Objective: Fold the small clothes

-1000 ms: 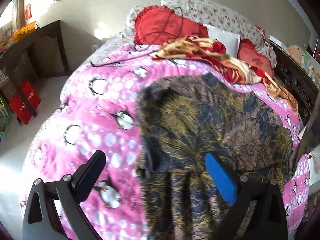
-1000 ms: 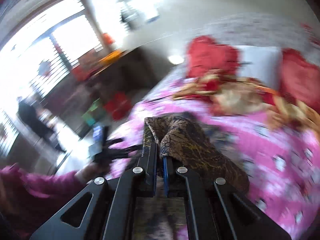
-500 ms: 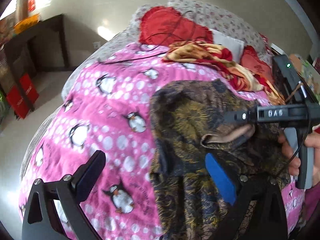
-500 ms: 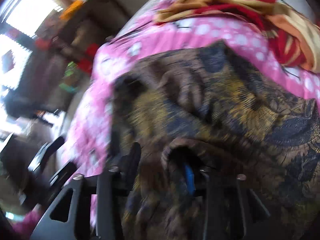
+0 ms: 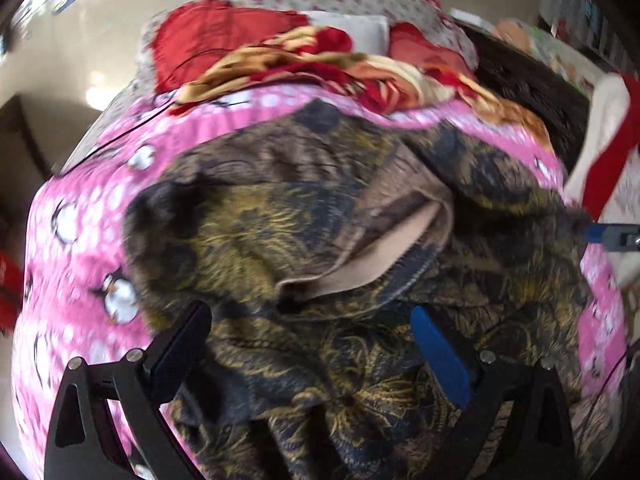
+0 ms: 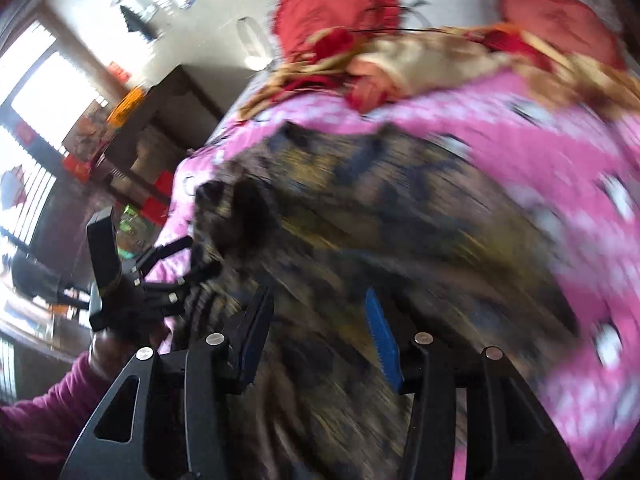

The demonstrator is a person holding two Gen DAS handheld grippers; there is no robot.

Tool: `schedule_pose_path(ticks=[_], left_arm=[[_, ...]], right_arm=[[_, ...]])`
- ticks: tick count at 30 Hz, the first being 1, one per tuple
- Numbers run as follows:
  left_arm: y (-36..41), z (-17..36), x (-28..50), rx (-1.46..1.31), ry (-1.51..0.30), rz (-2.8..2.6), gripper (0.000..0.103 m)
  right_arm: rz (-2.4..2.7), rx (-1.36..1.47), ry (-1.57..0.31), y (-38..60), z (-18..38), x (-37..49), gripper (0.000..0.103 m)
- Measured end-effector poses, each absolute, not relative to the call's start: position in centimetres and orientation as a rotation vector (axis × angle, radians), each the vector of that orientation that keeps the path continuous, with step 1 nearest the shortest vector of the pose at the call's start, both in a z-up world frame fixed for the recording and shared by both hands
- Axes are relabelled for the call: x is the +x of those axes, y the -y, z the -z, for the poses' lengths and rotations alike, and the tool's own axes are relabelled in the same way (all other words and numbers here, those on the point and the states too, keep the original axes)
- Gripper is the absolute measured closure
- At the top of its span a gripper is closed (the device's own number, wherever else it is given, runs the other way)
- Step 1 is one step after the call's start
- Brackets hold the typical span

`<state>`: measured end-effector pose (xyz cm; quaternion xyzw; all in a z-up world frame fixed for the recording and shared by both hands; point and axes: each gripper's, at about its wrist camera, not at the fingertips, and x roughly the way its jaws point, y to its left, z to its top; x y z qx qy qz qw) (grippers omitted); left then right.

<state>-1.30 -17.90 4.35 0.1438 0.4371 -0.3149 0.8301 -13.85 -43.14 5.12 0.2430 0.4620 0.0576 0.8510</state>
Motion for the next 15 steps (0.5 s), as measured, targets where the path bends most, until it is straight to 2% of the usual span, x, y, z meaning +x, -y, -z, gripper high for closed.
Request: schedule_pose_path(ticks=[2,3,5,6,7,12,15], left_arm=[[19.4,-4.1,-1.0,0.349,-0.916,0.660,0.002],[19.9,-4.0,-0.6,0.350,-0.915,0.661,0.007],[21.0,-3.9,0.3,0.342,-0.935,0.669,0.035],[21.5,-3.8,1.0,0.340,-0.968,0.661,0.073],[21.8,-3.9,1.6,0.332,-1.003,0.648,0.098],[17.9,-8.5,3.1,0.088,-1.024,0.717,0.099],[14.7,-8.9,4.7,-0.011,-1.074,0.652,0.099]], right_arm=[[-0.076,0.552,-0.949,45.0,-4.7,-16.3,0.052],[-0.055,0.572,-0.935,45.7,-4.8,-17.2,0.052],[-0.030,0.634,-0.895,47.1,-4.5,-18.9,0.052],[-0.022,0.652,-0.883,47.6,-4.5,-19.3,0.052],[0.003,0.663,-0.877,48.1,-4.2,-19.7,0.052],[0.097,0.626,-0.901,49.1,-3.9,-19.3,0.052],[0.132,0.587,-0.925,49.8,-2.8,-17.3,0.052]])
